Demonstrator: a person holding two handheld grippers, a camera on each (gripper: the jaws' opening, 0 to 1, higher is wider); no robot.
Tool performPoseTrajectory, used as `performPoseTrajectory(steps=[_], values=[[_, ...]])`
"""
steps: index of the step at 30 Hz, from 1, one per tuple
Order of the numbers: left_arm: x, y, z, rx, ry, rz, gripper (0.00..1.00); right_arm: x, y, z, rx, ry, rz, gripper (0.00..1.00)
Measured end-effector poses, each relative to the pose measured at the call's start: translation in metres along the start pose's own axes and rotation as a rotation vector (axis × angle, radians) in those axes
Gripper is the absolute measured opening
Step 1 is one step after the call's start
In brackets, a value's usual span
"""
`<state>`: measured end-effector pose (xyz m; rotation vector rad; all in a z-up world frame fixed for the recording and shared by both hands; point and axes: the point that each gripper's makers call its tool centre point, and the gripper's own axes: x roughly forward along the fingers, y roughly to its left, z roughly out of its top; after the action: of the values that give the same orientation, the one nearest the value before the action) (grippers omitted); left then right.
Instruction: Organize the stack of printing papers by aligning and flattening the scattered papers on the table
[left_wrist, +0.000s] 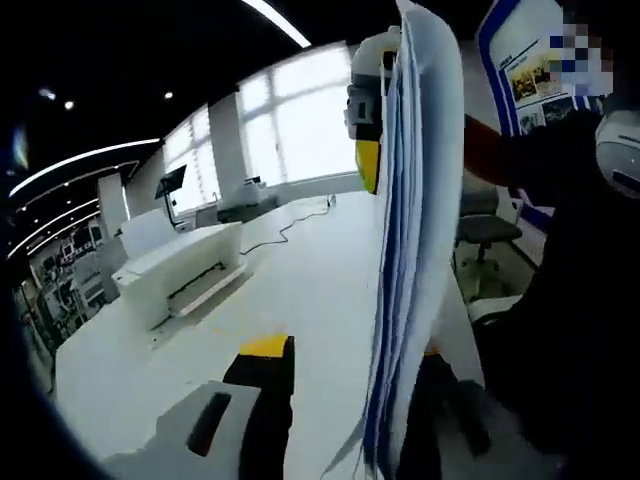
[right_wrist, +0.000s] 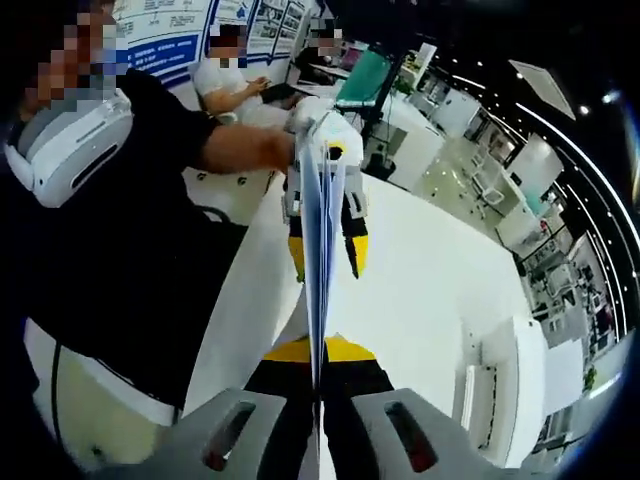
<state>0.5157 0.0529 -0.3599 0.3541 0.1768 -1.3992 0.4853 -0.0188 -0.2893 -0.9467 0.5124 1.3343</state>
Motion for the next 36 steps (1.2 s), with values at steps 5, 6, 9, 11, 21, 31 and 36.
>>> performPoseTrajectory(steps=[5, 6, 9, 11, 21, 31, 36], values=[[0.004, -0.014, 0.0, 0.023, 0.018, -0.04, 0.06, -0.002, 0.001, -0.003, 0.002, 0.002, -0.004, 0.0], [0.004, -0.014, 0.0, 0.026, 0.022, -0.034, 0.06, -0.001, 0.001, -0.004, 0.003, 0.002, -0.002, 0.0], [0.002, -0.014, -0.002, 0.033, 0.024, -0.021, 0.06, 0.0, 0.003, -0.008, 0.012, -0.004, 0.001, 0.0], [0.0, -0.014, -0.002, 0.043, 0.021, -0.013, 0.06, 0.001, 0.002, -0.009, 0.015, -0.015, -0.005, 0.0], [-0.016, -0.014, 0.011, 0.115, -0.019, 0.044, 0.05, -0.001, -0.003, -0.006, -0.004, -0.095, -0.066, 0.12], [-0.023, -0.002, 0.008, 0.035, -0.103, 0.069, 0.05, -0.004, -0.005, -0.018, 0.042, -0.147, -0.128, 0.38], [-0.023, -0.002, 0.006, 0.027, -0.111, 0.077, 0.05, -0.009, -0.005, -0.035, 0.122, -0.189, -0.154, 0.42]])
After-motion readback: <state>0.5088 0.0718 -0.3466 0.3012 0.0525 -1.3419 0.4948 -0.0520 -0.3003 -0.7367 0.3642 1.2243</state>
